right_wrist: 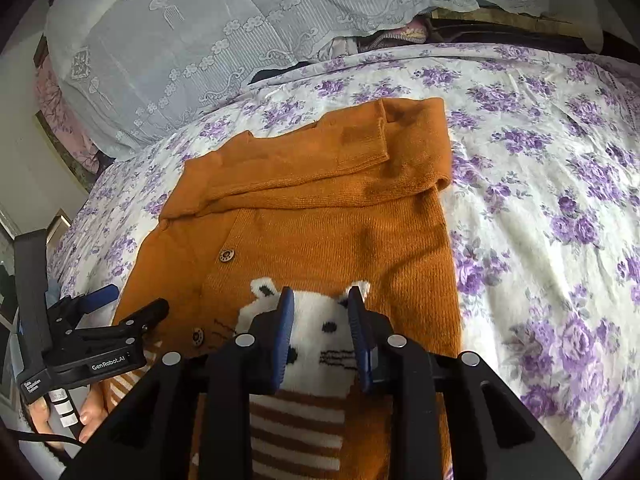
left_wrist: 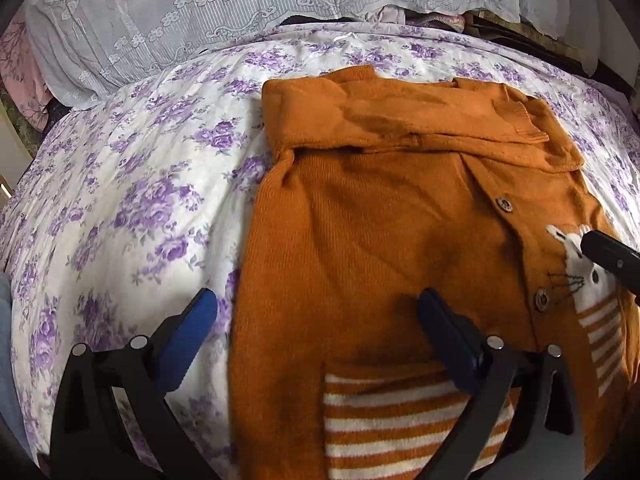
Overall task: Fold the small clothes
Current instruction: 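Lay the folded cardigan flat and open the right tool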
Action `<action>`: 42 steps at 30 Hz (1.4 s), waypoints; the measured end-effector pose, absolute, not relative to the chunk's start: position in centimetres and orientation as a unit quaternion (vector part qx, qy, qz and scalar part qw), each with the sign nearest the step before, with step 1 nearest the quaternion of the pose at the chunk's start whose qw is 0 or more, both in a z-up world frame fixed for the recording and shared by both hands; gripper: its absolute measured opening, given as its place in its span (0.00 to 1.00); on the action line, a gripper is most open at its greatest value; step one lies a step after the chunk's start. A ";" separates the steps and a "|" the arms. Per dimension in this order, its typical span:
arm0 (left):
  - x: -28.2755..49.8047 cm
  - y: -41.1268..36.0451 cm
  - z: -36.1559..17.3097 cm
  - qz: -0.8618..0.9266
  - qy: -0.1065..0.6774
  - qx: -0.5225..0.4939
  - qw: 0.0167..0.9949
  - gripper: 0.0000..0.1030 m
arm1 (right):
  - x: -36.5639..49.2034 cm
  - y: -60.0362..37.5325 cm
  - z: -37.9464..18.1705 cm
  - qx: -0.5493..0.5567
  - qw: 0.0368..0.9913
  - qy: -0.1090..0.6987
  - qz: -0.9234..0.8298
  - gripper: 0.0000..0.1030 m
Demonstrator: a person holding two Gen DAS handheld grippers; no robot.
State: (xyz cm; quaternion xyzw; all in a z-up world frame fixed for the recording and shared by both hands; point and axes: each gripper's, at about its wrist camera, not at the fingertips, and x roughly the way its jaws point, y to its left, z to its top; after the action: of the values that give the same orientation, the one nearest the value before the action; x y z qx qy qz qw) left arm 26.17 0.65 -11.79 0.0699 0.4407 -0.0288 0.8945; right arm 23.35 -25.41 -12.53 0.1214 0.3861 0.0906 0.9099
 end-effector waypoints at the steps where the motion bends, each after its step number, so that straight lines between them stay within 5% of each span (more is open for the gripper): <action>1: 25.7 0.7 -11.9 -0.028 0.441 0.068 0.894 0.95 | 22.8 -25.5 -12.6 0.122 0.910 0.385 0.090 0.29; 30: 14.5 1.6 -11.8 -0.028 0.419 0.080 0.904 0.95 | 10.7 -29.2 -12.6 0.157 0.912 0.362 0.117 0.33; 35: 14.4 1.7 -11.8 -0.033 0.417 0.078 0.905 0.95 | 10.3 -31.0 -12.1 0.170 0.915 0.350 0.103 0.45; 42: 14.9 1.5 -11.9 -0.055 0.425 0.065 0.901 0.95 | 11.9 -31.6 -13.3 0.189 0.898 0.382 0.111 0.47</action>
State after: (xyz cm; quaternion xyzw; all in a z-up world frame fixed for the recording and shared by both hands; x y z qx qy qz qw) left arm 14.92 1.49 -11.93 0.0652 0.4247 -0.0548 0.9013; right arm 11.87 -31.59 -13.30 0.1895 0.3825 0.1108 0.8975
